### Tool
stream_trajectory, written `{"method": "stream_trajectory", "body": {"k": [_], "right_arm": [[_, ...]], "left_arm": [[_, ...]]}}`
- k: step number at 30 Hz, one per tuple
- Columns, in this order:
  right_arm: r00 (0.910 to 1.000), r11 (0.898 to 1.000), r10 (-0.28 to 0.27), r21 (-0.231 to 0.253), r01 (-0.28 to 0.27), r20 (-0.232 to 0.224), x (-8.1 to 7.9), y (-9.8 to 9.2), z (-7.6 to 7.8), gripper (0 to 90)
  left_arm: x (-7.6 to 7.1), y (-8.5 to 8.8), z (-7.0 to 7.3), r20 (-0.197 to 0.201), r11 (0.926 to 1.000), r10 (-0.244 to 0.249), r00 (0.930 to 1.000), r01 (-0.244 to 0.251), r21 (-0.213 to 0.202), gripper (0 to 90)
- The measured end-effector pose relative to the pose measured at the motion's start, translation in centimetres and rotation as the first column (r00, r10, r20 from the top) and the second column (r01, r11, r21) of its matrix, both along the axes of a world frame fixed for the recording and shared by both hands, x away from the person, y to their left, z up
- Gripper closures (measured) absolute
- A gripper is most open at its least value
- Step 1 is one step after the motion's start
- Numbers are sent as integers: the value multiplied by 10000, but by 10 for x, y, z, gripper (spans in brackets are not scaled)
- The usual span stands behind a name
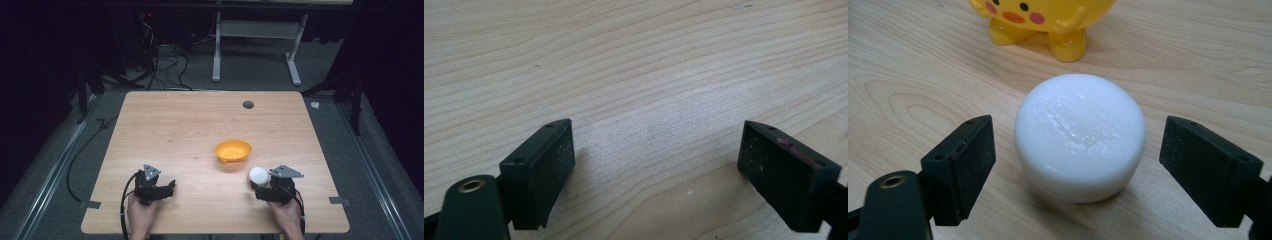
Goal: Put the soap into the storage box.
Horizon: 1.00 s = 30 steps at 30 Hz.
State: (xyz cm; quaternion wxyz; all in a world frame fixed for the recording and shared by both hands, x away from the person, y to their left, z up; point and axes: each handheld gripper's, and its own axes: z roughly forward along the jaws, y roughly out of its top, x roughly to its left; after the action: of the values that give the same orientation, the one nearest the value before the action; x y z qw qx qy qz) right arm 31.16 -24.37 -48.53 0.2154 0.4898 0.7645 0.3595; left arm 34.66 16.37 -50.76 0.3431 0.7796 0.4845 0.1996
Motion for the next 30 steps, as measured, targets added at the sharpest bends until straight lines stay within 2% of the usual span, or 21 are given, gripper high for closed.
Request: {"method": "stream_trajectory", "body": {"k": [11,14,30], "right_arm": [[9995,9983,105,-568,-123,-307,12,12,-10,170],[9991,9978,9,-657,-36,-415,15,12,-12,217],[9989,9991,-84,-414,64,-467,15,9,-16,246]], "left_arm": [[0,0,0,1,10000,18,10000,-18,-1,155],[0,0,0,1,10000,26,10000,-26,1,156],[0,0,0,12,10000,34,10000,-34,-1,155]]}}
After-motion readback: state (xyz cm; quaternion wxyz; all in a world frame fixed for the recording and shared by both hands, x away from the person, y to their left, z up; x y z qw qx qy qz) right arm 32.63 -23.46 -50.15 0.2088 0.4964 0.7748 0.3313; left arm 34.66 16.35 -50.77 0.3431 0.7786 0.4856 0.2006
